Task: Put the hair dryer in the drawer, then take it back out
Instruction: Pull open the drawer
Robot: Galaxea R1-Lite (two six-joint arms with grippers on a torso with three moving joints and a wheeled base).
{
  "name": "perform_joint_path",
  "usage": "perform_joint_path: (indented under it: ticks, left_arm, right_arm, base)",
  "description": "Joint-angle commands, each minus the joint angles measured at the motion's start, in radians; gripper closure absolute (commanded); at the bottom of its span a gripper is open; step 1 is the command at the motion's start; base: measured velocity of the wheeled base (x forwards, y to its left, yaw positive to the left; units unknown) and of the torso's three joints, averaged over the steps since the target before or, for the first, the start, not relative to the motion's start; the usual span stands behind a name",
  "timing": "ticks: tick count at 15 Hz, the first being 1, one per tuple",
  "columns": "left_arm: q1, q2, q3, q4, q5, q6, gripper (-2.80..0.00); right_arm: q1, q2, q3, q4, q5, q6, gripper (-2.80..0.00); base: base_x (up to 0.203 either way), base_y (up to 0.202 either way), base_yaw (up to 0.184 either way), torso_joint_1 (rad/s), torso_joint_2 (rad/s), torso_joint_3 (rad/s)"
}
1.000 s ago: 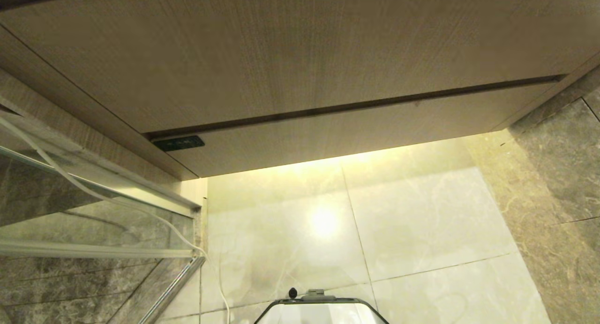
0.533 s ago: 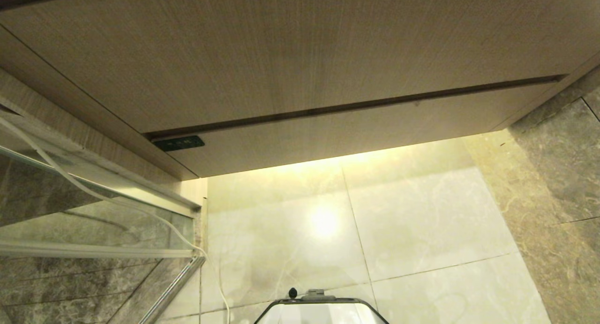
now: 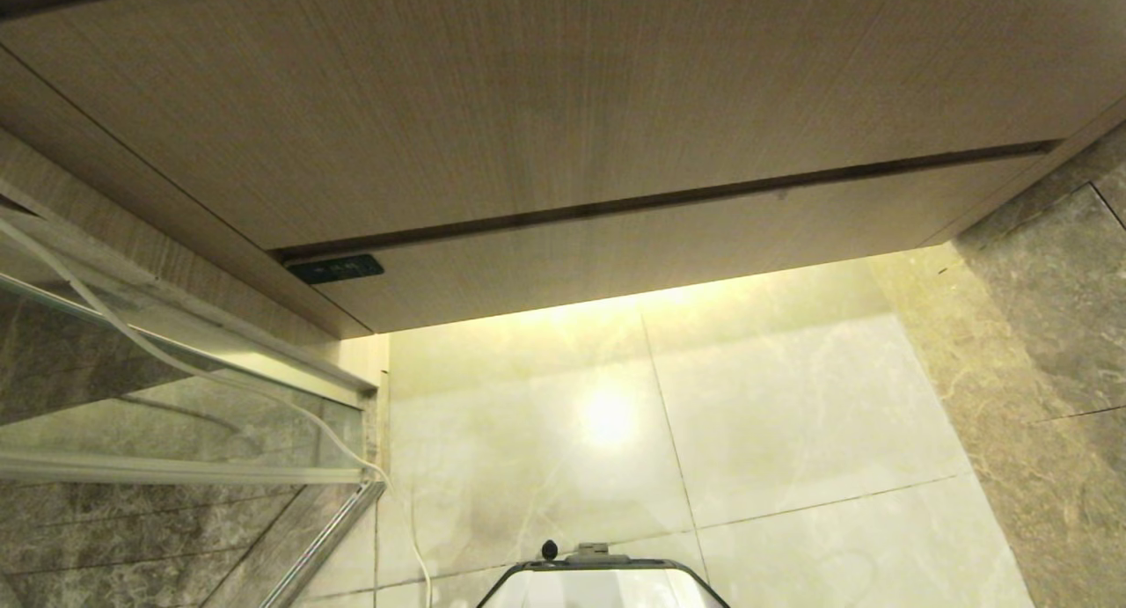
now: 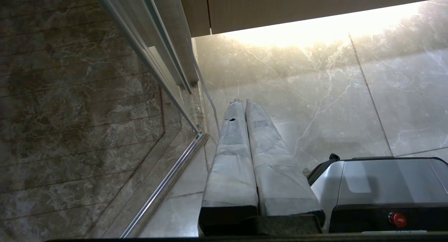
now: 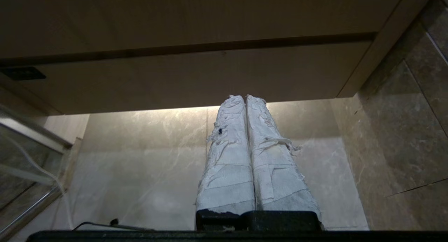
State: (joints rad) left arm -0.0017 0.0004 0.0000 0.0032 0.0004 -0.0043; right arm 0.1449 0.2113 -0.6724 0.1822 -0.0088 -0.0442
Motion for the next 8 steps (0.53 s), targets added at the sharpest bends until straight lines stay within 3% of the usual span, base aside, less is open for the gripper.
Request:
perform_joint_path:
  ticks: [1, 3, 6, 7, 8]
  left_arm:
    - [0.0, 0.0, 0.002, -0.001, 0.0, 0.0, 0.0]
    - [0.0, 0.0, 0.0, 0.0, 0.001, 0.0, 0.0]
    - [0.0, 0.0, 0.001, 0.0, 0.001, 0.0, 0.0]
    - [0.0, 0.0, 0.002, 0.0, 0.0, 0.0, 0.0]
    - [0.0, 0.0, 0.001, 0.0, 0.001, 0.0, 0.0]
  right_arm:
    - [0.008, 0.388, -0.254, 0.125, 0.002, 0.016, 0.0]
    - [0.019, 0.614, -0.37, 0.197, 0.007, -0.003, 0.0]
    - [0.03, 0.927, -0.481, 0.19, 0.019, -0.075, 0.0]
    - [0.032, 1.022, -0.518, 0.175, 0.031, -0.12, -2.8]
    - [0.033, 1.103, -0.547, 0.163, 0.04, -0.197, -2.8]
  base:
    - [0.0, 0.0, 0.0, 0.0, 0.0, 0.0]
    - [0.0, 0.0, 0.0, 0.0, 0.0, 0.0]
    - [0.0, 0.0, 0.0, 0.0, 0.0, 0.0]
    - [0.0, 0.0, 0.0, 0.0, 0.0, 0.0]
    - [0.0, 0.0, 0.0, 0.0, 0.0, 0.0]
